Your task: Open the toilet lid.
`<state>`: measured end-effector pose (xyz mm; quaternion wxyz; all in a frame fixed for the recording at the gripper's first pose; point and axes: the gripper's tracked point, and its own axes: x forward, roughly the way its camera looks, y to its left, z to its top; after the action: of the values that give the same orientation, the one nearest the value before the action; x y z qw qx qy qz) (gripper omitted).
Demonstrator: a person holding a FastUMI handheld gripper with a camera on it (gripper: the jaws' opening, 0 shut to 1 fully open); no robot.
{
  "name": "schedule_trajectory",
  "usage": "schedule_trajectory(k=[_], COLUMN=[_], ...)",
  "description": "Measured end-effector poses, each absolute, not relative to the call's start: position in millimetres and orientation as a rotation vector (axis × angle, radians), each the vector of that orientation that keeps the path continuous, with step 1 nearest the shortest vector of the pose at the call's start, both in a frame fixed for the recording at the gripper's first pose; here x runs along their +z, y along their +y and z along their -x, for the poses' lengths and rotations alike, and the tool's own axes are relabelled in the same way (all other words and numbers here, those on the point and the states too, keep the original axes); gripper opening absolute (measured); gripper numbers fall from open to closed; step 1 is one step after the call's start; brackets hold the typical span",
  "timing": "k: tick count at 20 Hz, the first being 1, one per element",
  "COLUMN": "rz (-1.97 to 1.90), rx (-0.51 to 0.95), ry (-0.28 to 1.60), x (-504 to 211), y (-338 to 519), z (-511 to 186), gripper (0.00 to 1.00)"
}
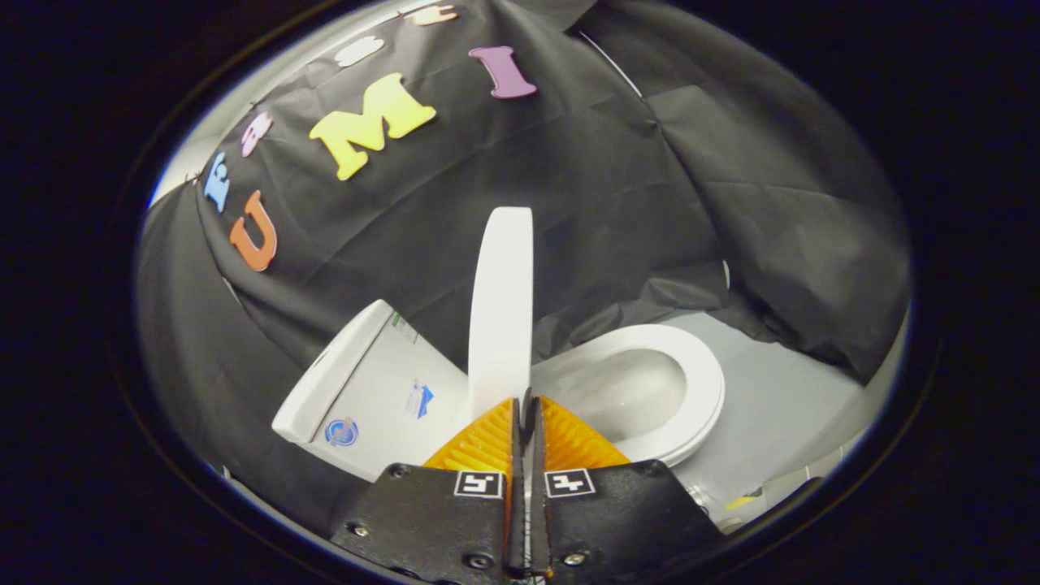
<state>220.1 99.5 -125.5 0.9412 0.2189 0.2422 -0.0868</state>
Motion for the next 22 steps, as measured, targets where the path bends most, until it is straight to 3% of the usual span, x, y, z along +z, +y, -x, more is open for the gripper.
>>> schedule_trajectory(k=[22], rz=[-0.16], rx=[-0.06], ry=[0.499], x=[-95.5], y=[230.1], z=[-245.2], gripper=[0.08])
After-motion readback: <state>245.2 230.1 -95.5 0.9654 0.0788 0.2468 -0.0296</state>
